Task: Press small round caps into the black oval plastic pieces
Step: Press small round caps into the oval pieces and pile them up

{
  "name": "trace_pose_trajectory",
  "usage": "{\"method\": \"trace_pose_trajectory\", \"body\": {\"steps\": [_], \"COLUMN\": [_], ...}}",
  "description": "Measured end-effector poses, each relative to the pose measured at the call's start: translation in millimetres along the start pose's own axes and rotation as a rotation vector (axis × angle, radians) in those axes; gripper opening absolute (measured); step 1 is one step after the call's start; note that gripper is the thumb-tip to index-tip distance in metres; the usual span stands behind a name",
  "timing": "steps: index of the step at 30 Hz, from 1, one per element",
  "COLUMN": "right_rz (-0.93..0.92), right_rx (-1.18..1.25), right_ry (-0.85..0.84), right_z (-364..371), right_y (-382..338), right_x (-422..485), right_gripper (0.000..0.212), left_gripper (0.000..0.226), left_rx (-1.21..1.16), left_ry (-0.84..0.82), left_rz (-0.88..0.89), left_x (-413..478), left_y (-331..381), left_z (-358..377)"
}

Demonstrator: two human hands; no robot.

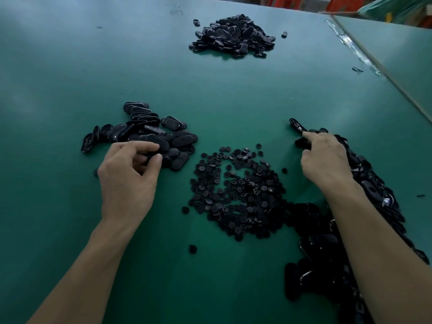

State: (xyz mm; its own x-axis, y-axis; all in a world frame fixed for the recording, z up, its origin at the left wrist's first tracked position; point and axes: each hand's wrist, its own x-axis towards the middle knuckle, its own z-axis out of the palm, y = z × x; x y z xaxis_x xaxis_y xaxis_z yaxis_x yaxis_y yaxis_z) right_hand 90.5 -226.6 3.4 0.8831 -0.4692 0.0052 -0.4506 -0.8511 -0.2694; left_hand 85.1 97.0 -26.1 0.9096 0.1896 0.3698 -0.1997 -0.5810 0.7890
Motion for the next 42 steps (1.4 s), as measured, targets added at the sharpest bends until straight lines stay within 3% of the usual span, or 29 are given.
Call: {"method": "trace_pose_trajectory", "body": {"steps": [5,11,20,28,31,36,39,42], "right_rz": [-0.036,-0.035,0.002,-0.085,-0.180,-0.275,-0.325,-0.366], "right_rx": [0.053,0.091,0.225,0.284,0.435,0.865,1.044,1.069], "right_ry": [0.105,0.064,0.097,0.202,0.084,-0.294,-0.401,-0.432], "right_z": [-1.8,-2.8,-1.4,-8.1,-12.9,-14.0,-7.7,-3.5], "right_y": [3.6,5.4,9.1,-0.7,-18.7,-49.5,-59.4,-63.0], "right_x": [-5.6,-6.1,-4.2,-17.6,-36.6,-77.6,-95.0,-101.9], "right_gripper": [0.041,0.039,0.031,0.023,0.024,0.025,0.022,0.021], "left_gripper": [0.027,0.016,0.018,0.013,0.006,0.013,0.019,0.017], "left_rx": [-0.093,-0.145,-0.255,-0.352,-0.455,-0.533,-0.539,-0.523], "left_ry": [-0.025,0.047,-0.146,-0.195,-0.248,-0.323,-0.387,-0.411], "left_rz": [0.031,0.076,0.053,0.018,-0.017,-0.085,-0.092,-0.075], "left_x": [-2.3,-9.1,-23.3,-26.0,-30.9,-34.8,-35.9,-36.7], "left_y": [-0.1,6.8,20.9,29.6,35.2,41.5,43.5,45.4], "left_z": [3.3,4.8,14.3,13.5,12.7,12.0,11.4,11.6]}}
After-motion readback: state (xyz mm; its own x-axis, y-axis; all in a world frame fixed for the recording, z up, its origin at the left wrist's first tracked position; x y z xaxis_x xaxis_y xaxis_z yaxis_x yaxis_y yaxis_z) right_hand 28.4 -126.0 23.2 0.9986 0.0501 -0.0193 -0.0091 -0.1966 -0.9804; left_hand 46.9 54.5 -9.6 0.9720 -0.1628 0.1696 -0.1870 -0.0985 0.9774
